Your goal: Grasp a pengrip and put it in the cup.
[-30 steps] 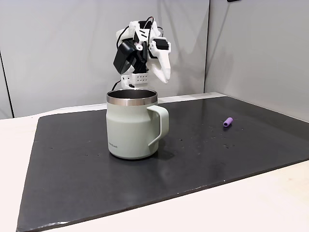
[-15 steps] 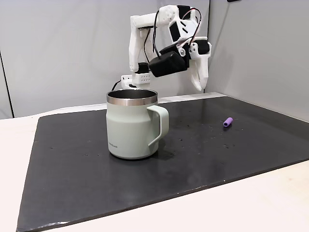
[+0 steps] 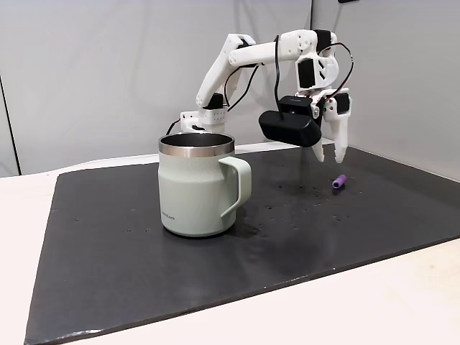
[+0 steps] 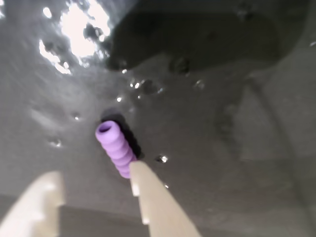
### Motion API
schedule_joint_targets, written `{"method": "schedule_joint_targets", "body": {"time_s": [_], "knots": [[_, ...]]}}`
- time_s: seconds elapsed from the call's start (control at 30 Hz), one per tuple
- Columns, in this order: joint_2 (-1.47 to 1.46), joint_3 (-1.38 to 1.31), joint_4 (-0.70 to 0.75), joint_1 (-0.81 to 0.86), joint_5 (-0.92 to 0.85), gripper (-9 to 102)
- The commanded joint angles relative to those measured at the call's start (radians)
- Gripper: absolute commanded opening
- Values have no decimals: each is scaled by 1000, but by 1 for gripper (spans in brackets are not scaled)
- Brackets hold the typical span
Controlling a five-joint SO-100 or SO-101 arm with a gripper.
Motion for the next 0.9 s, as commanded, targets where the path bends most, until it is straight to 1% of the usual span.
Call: {"method": "schedule_joint_targets", "body": {"time_s": [0.0, 0.2, 0.43, 0.63, 0.87], "knots": [[-29, -156, 34, -32, -12, 17], [-132, -232, 55, -75, -31, 18], [-255, -336, 81, -89, -48, 18], [-328, -407, 92, -101, -60, 15], [-379, -453, 100, -115, -61, 0]]}}
